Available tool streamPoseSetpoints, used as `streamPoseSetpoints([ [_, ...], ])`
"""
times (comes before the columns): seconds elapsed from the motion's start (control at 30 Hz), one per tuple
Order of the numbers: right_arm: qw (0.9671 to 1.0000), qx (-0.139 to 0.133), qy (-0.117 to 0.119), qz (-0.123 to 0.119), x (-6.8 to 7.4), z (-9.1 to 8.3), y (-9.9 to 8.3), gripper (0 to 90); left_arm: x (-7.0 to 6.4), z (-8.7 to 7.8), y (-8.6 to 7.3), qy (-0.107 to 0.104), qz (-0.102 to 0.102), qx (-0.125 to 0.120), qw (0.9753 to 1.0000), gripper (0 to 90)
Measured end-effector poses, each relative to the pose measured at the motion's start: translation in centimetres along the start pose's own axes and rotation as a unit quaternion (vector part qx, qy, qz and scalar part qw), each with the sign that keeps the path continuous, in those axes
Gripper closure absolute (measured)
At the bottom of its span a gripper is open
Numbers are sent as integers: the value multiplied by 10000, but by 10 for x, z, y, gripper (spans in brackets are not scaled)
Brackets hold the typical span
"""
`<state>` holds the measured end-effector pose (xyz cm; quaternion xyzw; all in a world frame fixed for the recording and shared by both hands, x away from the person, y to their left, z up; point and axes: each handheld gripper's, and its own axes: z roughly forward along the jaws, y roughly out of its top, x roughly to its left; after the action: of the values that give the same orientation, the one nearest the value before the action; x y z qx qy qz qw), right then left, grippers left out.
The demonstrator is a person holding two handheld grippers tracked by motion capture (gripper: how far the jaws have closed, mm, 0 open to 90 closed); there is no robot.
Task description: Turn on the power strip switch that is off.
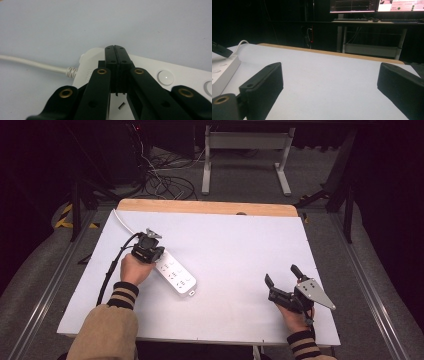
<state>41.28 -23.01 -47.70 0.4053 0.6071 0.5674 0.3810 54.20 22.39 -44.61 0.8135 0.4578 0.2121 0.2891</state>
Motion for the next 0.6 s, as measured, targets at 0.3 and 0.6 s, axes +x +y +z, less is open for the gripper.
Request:
streamPoseSetpoints([
  [0.3, 10000, -3, 0, -2, 0, -1, 0, 71, -3, -57, -21, 270, -233, -1858, 9819, 899],
  [0.6, 9999, -100, -19, 17, 1, -2, 2, 67, -2, -125, -99, 950, -619, -3337, 9358, 887],
])
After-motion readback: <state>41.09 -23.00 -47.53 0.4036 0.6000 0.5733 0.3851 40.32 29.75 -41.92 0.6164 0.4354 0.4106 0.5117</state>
